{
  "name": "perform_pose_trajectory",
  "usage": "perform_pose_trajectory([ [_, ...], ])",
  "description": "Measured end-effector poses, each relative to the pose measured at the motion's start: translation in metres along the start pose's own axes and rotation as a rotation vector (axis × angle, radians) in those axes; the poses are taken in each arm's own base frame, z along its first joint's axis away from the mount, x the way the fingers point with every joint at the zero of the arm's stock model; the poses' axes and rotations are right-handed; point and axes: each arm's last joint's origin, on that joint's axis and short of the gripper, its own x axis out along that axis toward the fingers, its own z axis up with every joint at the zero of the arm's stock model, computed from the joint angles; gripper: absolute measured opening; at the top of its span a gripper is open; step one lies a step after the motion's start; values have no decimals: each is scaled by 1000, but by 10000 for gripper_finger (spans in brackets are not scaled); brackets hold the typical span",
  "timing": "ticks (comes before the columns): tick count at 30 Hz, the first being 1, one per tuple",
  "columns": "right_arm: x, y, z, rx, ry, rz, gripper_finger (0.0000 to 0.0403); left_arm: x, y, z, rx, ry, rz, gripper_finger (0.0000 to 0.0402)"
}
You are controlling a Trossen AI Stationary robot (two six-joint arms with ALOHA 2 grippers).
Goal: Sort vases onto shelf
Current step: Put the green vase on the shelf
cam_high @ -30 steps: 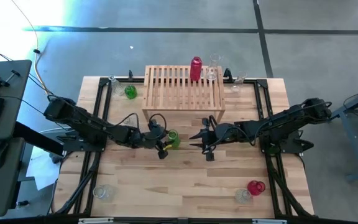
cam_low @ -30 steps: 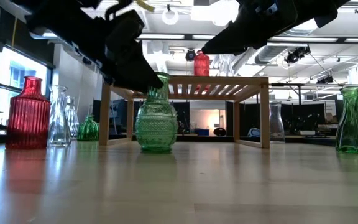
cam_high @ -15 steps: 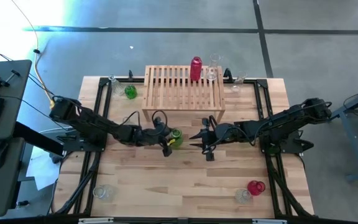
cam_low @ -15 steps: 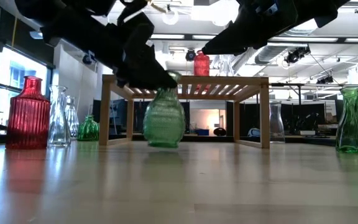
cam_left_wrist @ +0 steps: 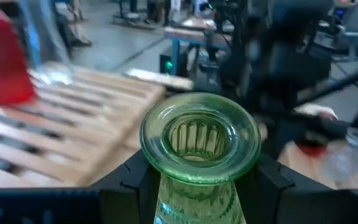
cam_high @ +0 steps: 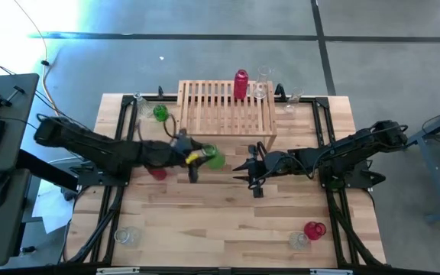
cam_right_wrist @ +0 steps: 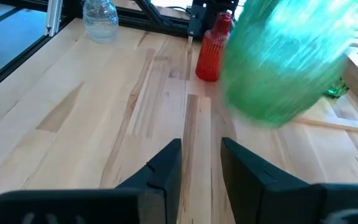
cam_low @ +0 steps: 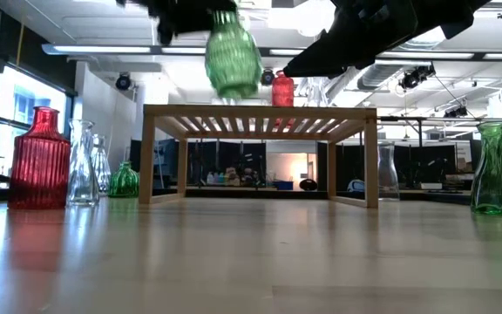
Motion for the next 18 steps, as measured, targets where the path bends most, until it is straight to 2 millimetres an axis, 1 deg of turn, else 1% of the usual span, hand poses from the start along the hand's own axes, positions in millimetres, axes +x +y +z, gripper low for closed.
perform_pose_trajectory([
  [3,0,0,0,1,0,0,94,-10,10,29,42,-25,58,150],
  [5,0,0,0,3,-2,0,94,-11,20,48,76,-33,105,150],
  [8,0,0,0,3,-2,0,94,-7,43,75,108,-38,173,150],
  [11,0,0,0,12,-2,0,94,0,74,98,100,-67,211,150],
  [14,0,0,0,20,-2,0,94,11,110,108,78,-76,246,150],
  [18,0,0,0,19,-2,0,94,37,152,103,26,-47,264,150],
])
